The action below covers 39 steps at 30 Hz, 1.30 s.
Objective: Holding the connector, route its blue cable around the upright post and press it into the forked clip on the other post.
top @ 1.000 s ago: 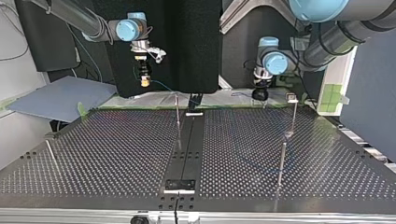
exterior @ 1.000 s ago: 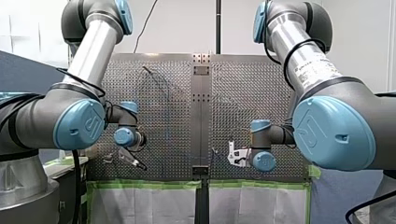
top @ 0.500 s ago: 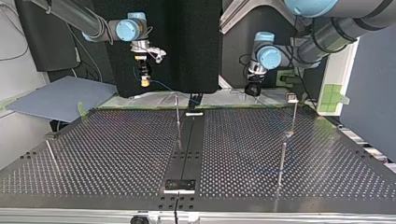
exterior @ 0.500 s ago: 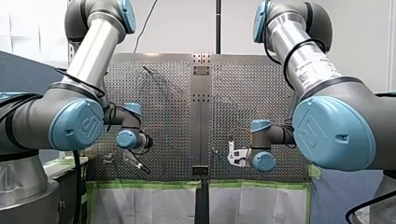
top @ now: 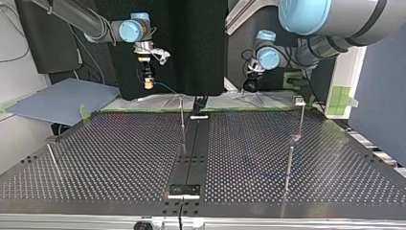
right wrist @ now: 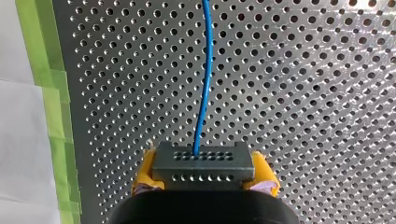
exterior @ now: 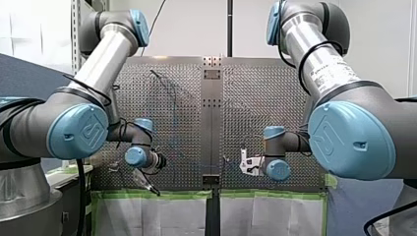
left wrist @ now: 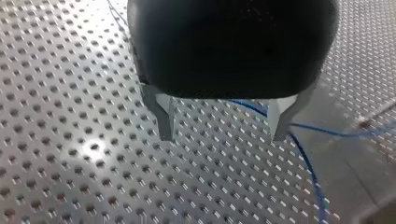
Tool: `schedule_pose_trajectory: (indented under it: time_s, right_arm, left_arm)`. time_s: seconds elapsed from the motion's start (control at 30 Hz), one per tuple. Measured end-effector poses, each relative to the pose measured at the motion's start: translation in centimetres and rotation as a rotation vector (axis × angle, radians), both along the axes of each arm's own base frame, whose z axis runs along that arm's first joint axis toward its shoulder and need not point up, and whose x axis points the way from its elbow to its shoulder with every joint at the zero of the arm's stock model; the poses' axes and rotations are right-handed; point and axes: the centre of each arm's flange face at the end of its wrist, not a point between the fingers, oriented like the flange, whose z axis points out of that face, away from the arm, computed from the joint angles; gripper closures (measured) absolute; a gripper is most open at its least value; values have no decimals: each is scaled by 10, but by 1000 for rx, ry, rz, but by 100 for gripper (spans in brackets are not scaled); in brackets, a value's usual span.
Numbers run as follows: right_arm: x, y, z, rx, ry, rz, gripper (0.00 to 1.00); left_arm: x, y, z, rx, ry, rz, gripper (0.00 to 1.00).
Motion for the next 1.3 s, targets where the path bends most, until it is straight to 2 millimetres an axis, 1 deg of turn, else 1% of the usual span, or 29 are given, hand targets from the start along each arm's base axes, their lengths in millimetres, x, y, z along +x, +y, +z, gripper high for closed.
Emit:
schedule_pose_trajectory:
  time_s: [0.07, 0.2, 0.37, 0.53, 0.73, 0.83, 1.0, 1.3]
  right_arm:
    - [0, 0, 0, 0, 0, -1, 100]
    - [0, 0, 0, 0, 0, -1, 100]
    - [0, 0, 0, -2, -1, -1, 100]
    - [0, 0, 0, -3, -1, -2, 100]
    - [-1, -1, 0, -3, -1, -3, 100]
    - [0, -1, 0, -3, -1, -2, 100]
    - [-1, -1, 0, -4, -2, -3, 100]
    - [0, -1, 1, -6, -3, -2, 100]
  left_arm:
    - [-5, -1, -10, 16, 27, -9, 0]
    - [-14, -4, -19, 54, 66, -23, 0]
    - [-22, -6, -22, 114, 103, -20, 0]
    - [-29, -9, -20, 170, 127, -16, 0]
    - [-36, -19, -5, 237, 127, -25, 0]
    - [-44, -23, 4, 274, 133, -28, 0]
    - [-59, -24, 17, 339, 150, -26, 0]
    - [-65, -23, 47, 440, 147, -3, 0]
